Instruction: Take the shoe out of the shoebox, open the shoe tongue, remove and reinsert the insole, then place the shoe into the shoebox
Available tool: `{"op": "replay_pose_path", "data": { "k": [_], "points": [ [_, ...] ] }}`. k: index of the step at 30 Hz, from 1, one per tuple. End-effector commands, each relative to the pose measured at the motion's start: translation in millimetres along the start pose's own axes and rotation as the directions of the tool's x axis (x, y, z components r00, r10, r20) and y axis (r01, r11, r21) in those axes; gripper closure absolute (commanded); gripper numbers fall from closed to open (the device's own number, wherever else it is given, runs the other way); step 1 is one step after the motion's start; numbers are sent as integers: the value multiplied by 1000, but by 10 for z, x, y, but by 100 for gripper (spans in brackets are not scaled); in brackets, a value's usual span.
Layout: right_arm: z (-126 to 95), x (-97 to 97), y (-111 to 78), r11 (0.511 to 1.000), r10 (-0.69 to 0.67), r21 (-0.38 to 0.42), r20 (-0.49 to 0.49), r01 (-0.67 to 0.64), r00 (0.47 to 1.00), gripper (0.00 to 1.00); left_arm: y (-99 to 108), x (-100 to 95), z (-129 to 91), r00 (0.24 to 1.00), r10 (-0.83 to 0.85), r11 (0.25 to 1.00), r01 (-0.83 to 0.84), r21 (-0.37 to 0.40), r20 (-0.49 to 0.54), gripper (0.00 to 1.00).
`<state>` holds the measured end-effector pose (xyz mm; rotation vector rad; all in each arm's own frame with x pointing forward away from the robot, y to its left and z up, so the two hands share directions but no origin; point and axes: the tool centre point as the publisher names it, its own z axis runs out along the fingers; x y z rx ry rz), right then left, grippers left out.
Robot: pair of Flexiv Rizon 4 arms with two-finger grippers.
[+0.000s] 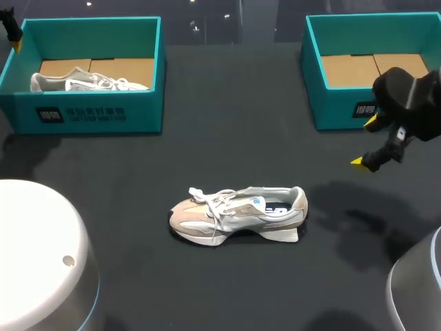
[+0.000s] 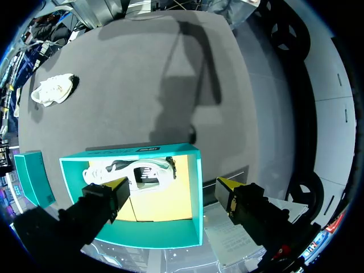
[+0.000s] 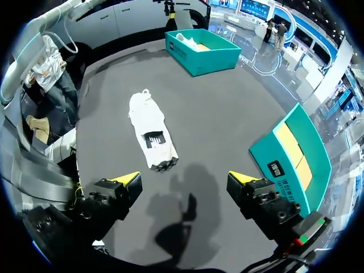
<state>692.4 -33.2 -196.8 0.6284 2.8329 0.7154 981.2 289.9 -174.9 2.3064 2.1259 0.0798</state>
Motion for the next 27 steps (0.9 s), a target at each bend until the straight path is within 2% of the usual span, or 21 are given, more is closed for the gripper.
{"op": "replay_pose_path", "data": {
  "k": [1,3,8,14,20,21,22,27],
  "points": [
    [5,4,-329,985,-48,-164,1,48,999,0,-17,0,-4,1000,1,1000,-1,-3,-2,0],
    [16,6,-404,968,-92,-235,6,91,996,0,-17,0,-4,1000,1,1000,-1,-3,-2,0],
    [127,35,-585,944,-142,-302,-11,132,990,0,-17,0,-4,1000,1,1000,-1,-3,-2,0],
    [262,16,-771,938,-153,-322,-51,128,987,0,-17,0,-4,1000,1,1000,-1,-3,-2,0],
    [308,-8,-910,932,-167,-337,-64,136,984,0,-17,0,-4,1000,1,1000,-1,-3,-2,0],
    [315,-14,-934,936,-157,-330,-72,125,985,0,-17,0,-4,1000,1,1000,-1,-3,-2,0],
    [321,-23,-950,954,-143,-278,-97,111,985,0,-17,0,-4,1000,1,1000,-1,-3,-2,0],
    [321,-23,-950,954,-143,-278,-97,111,985,0,-17,0,-4,1000,1,1000,-1,-3,-2,0]
  ]
}}
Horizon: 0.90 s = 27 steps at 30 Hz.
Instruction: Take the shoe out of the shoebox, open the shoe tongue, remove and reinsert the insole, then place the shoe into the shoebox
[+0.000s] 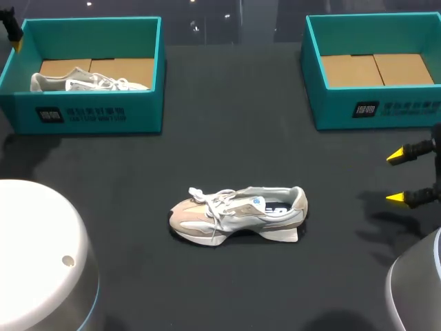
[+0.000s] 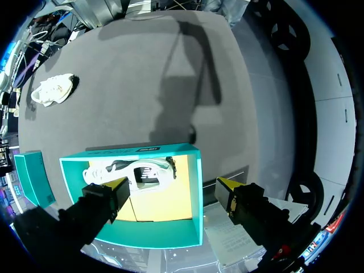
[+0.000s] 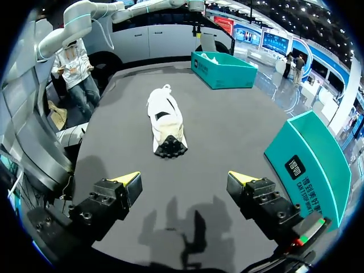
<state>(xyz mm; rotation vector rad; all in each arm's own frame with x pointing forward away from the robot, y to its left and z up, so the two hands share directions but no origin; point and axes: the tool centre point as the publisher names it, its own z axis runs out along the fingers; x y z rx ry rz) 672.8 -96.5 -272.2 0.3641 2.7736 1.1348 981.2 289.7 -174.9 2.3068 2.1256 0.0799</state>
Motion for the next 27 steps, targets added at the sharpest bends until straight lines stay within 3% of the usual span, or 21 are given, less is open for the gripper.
{"op": "replay_pose_path", "data": {
  "k": [1,9,16,27],
  "points": [
    [-21,45,2,1000,-1,5,8,1,1000,0,-18,1,-5,1000,0,1000,0,-3,-2,0],
    [-21,45,2,1000,-1,5,8,1,1000,0,-18,1,-5,1000,0,1000,0,-3,-2,0],
    [128,27,-271,993,44,-108,-12,-45,999,0,-18,1,-5,1000,0,1000,0,-3,-2,0],
    [299,47,-480,987,70,-144,-39,-75,997,0,-18,1,-5,1000,0,1000,0,-3,-2,0]
  ]
}}
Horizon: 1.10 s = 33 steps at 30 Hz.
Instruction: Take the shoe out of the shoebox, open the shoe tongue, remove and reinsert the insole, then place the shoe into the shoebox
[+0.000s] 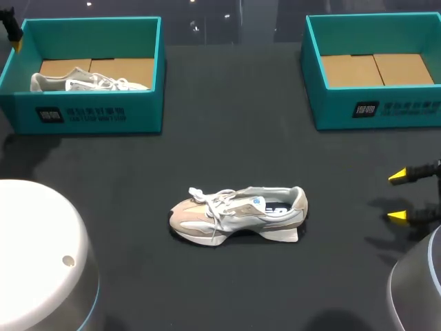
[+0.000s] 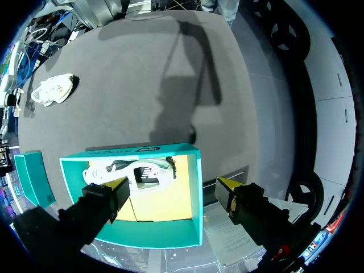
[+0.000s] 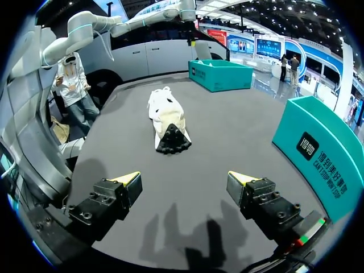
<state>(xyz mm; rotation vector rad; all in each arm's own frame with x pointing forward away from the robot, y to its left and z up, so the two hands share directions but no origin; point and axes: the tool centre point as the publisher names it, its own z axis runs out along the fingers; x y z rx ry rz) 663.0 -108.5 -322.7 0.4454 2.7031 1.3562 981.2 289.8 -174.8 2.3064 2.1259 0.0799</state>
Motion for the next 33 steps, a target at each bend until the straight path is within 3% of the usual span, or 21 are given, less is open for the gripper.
{"op": "replay_pose_path", "data": {
  "k": [1,9,33],
  "points": [
    [35,-36,-47,1000,-9,-7,-6,9,1000,0,-17,0,-4,1000,1,1000,-1,-3,-2,0],
    [119,-65,-195,998,-9,-56,2,9,1000,0,-17,0,-4,1000,1,1000,-1,-3,-2,0],
    [781,68,46,991,-43,-130,-12,41,999,0,-17,0,-4,1000,1,1000,-1,-3,-2,0]
  ]
}}
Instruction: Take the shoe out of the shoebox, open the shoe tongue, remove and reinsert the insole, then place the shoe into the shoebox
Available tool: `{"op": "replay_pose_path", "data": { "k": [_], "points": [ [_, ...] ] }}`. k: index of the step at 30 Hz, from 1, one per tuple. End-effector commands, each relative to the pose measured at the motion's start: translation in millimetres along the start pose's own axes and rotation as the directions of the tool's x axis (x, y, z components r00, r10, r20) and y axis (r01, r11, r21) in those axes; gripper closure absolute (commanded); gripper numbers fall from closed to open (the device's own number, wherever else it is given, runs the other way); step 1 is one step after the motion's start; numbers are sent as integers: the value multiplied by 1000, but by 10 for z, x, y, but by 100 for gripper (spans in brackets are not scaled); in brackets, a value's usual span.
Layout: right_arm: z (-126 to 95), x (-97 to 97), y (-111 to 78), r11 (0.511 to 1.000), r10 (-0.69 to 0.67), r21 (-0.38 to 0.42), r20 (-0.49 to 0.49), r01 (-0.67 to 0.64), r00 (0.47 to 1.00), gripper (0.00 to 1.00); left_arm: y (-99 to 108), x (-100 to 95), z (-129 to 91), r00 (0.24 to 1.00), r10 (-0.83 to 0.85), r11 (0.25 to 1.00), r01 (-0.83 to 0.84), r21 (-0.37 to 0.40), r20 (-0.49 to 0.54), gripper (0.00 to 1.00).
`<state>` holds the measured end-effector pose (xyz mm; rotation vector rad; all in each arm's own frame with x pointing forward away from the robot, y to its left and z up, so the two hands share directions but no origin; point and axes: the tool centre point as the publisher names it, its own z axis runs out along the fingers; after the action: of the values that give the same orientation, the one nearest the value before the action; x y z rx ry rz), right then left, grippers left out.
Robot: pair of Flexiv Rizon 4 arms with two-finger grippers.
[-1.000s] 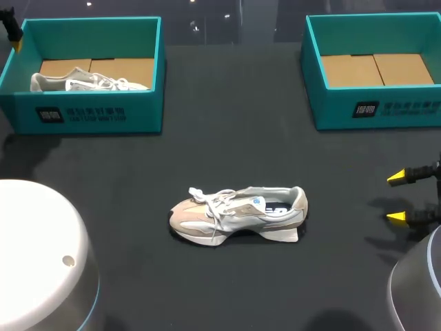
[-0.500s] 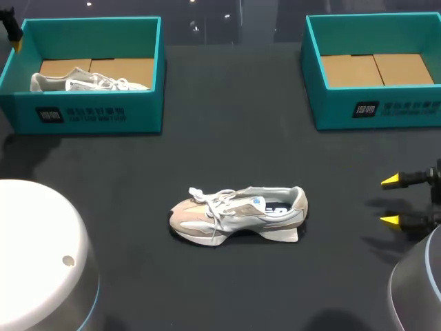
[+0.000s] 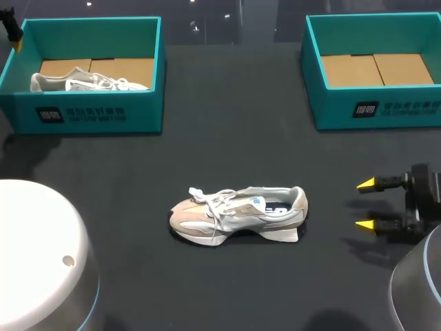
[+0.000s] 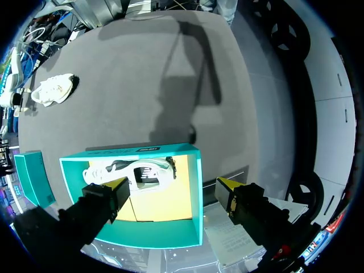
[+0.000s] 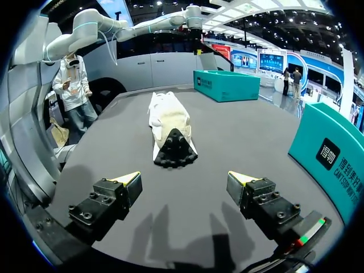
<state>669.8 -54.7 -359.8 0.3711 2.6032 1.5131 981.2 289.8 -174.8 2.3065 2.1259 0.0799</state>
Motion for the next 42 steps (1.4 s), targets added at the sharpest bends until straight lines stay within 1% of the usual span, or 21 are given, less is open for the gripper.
{"op": "replay_pose_path", "data": {
  "k": [1,11,27,30,34,38,42],
  "points": [
    [166,-7,6,1000,-3,-3,-2,3,1000,0,-17,1,-4,1000,1,1000,-1,-3,-2,0],
    [400,-7,53,1000,4,-16,-15,-4,1000,0,-17,1,-4,1000,1,1000,-1,-3,-2,0],
    [403,-5,51,1000,6,-19,-16,-6,1000,0,-17,1,-4,1000,1,1000,-1,-3,-2,0],
    [531,-20,64,1000,3,-24,-16,-3,1000,0,-17,1,-4,1000,1,1000,-1,-3,-2,0],
    [667,-54,26,999,2,-43,-17,-3,1000,0,-17,1,-4,1000,1,1000,-1,-3,-2,0],
    [736,-67,19,998,-7,-63,-23,6,1000,0,-17,1,-4,1000,1,1000,-1,-3,-2,0],
    [803,-41,41,996,-23,-87,-31,20,999,0,-17,1,-4,1000,1,1000,-1,-3,-2,0]
  ]
}}
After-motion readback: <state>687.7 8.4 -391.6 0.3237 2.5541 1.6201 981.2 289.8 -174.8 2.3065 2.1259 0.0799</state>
